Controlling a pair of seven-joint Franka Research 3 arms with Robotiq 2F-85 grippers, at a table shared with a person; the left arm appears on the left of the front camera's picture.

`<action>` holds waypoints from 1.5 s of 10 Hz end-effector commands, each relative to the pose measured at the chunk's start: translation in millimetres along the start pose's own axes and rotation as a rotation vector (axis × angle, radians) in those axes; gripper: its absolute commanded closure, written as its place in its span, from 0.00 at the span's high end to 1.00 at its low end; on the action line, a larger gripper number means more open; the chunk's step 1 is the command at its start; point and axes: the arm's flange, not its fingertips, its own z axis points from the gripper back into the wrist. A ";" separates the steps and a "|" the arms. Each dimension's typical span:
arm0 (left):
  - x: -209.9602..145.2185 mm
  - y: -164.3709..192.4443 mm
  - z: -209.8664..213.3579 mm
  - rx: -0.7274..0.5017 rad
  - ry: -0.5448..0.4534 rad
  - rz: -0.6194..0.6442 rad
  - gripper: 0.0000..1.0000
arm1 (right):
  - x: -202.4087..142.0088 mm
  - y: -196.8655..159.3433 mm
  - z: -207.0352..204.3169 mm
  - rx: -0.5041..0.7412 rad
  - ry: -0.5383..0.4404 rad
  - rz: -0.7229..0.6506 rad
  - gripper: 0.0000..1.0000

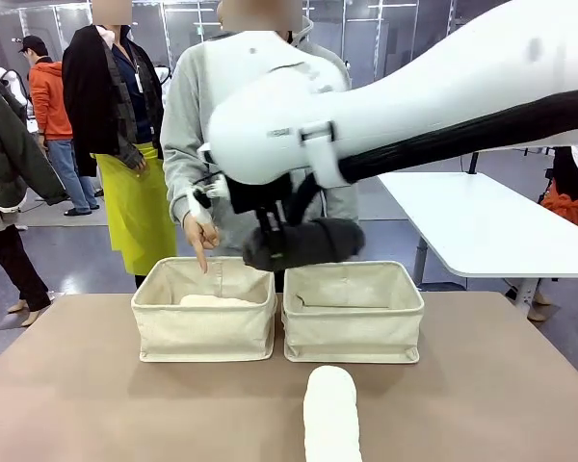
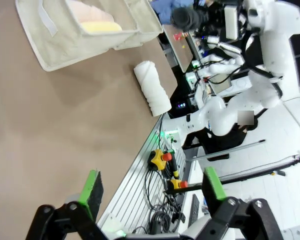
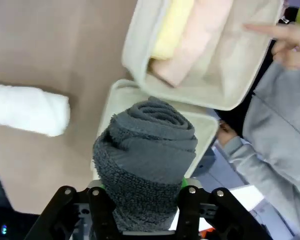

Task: Divide the towels into two baskets.
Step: Pick up one hotel-folded towel from the bottom of the table and place it in the Fabric basket indicated by the person.

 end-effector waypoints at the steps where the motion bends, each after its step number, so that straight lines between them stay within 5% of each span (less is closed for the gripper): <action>1: -3.7 -2.2 2.4 -0.002 0.009 0.001 1.00 | 44.5 -39.3 7.1 -0.003 -0.049 0.056 0.42; 5: -3.7 -2.2 2.4 -0.002 0.009 0.001 1.00 | 99.9 -60.2 -31.4 -0.017 -0.111 0.023 0.42; 12: -3.7 -2.2 2.4 -0.002 0.009 0.001 1.00 | 149.2 -76.0 -97.5 -0.122 -0.178 -0.015 0.42; 15: -3.7 -2.2 2.4 -0.002 0.009 0.001 1.00 | 147.1 -72.7 -113.0 -0.119 -0.164 -0.073 0.87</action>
